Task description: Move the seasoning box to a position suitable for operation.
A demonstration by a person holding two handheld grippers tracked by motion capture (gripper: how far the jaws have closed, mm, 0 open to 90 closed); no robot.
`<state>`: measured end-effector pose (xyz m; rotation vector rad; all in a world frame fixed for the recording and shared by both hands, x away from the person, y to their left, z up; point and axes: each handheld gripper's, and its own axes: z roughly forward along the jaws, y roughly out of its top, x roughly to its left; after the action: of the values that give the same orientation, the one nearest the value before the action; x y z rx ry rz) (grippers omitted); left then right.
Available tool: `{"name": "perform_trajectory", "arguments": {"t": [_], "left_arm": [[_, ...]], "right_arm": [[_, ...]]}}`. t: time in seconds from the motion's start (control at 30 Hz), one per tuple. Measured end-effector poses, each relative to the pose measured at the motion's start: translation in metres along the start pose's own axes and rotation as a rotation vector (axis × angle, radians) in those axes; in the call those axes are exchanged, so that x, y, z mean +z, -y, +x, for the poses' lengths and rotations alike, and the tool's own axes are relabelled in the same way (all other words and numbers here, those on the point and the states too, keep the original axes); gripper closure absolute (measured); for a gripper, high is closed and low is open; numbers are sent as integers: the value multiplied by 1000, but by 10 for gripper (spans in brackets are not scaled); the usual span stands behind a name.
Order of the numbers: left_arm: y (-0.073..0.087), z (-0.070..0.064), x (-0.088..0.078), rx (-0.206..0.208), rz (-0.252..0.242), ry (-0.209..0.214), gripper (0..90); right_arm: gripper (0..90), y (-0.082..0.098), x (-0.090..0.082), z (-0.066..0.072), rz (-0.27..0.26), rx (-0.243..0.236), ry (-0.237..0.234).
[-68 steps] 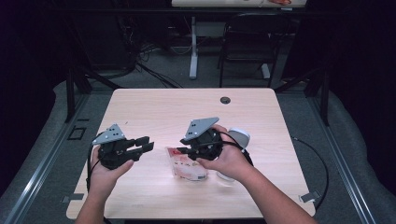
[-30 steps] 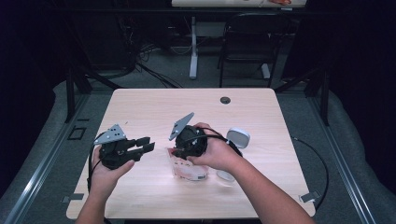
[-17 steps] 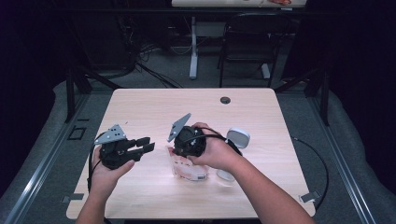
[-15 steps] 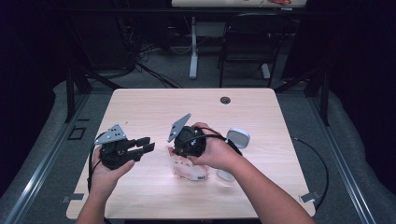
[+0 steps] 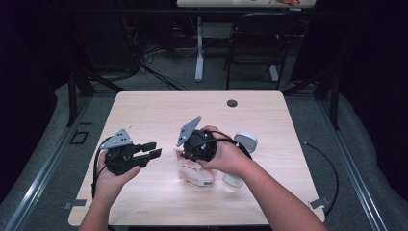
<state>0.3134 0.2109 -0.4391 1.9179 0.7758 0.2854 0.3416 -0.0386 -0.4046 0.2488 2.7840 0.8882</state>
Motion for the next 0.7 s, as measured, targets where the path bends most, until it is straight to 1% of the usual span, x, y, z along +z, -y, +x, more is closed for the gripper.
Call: {"name": "perform_trajectory", "arguments": {"t": [0.17, 0.33, 0.47, 0.5, 0.53, 0.57, 0.6, 0.7], "left_arm": [[0, -1, 2, 4, 2, 9, 604], [1, -1, 4, 7, -1, 19, 556], [2, 0, 6, 4, -1, 26, 541], [2, 0, 7, 3, -1, 27, 537], [3, -1, 8, 3, 0, 29, 535], [3, -1, 9, 8, 2, 31, 531], [3, -1, 10, 9, 0, 31, 523], [4, -1, 12, 15, 10, 38, 515]], "right_arm": [[900, 3, -6, -2, -13, 6, 2], [900, 7, -14, -5, -55, 24, 0], [900, 12, -20, -6, -72, 34, 3], [900, 13, -21, -6, -87, 45, 7], [900, 15, -23, -7, -92, 47, 8], [900, 16, -25, -7, -98, 52, 7], [900, 19, -28, -7, -114, 60, 11], [900, 21, -31, -8, -126, 61, 14]]}}
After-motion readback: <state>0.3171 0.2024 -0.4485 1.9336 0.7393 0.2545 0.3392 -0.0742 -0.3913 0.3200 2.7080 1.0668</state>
